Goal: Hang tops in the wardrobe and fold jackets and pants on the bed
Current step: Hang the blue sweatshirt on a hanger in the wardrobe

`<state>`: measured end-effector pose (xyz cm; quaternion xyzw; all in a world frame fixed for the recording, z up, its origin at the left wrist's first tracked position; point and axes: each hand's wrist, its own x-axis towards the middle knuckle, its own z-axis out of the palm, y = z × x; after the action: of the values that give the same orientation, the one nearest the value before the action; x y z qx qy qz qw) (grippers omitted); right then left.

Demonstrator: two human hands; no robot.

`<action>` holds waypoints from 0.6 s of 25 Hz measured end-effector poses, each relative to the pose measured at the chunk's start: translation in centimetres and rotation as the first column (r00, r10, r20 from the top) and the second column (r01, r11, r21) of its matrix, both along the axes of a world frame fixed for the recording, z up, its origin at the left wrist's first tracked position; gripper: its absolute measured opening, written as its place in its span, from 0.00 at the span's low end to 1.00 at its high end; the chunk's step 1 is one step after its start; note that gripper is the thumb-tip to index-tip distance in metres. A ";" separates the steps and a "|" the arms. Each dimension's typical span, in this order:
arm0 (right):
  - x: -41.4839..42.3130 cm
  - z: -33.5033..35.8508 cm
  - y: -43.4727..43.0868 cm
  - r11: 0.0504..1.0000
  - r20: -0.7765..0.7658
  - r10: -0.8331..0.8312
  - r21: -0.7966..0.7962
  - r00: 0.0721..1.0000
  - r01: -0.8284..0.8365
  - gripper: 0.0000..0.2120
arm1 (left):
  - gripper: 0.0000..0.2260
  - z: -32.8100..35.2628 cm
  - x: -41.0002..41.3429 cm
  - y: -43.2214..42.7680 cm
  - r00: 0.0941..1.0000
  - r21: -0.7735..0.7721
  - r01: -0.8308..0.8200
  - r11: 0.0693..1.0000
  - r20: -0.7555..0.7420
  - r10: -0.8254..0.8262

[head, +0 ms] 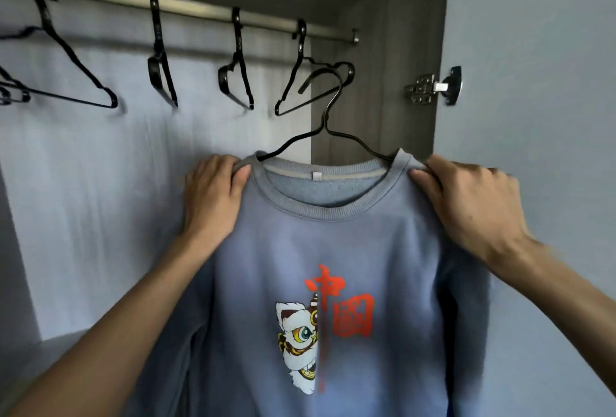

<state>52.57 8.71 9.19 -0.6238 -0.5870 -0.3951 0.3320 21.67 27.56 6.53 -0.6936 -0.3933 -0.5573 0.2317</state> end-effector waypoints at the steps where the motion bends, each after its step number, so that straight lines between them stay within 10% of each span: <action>1: 0.9 0.6 -1.2 0.998 0.009 -0.055 -0.004 0.998 0.055 0.17 | 0.21 0.2 1.9 -0.2 0.999 -0.015 0.025 1.000 0.023 -0.025; 9: 7.2 6.4 -3.5 0.950 -0.037 -0.312 -0.050 0.950 0.310 0.19 | 0.43 -0.5 14.9 2.5 0.932 -0.436 0.321 0.841 -0.012 -0.362; 15: 6.9 13.6 3.3 0.900 0.069 -0.434 0.064 0.898 0.430 0.20 | 0.40 6.1 21.5 10.0 0.881 -0.365 0.462 0.809 0.084 -0.465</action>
<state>59.49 12.03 22.76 -0.7139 -0.4374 -0.4977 0.2266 43.20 37.54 12.63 -0.8022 -0.3102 -0.5081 -0.0459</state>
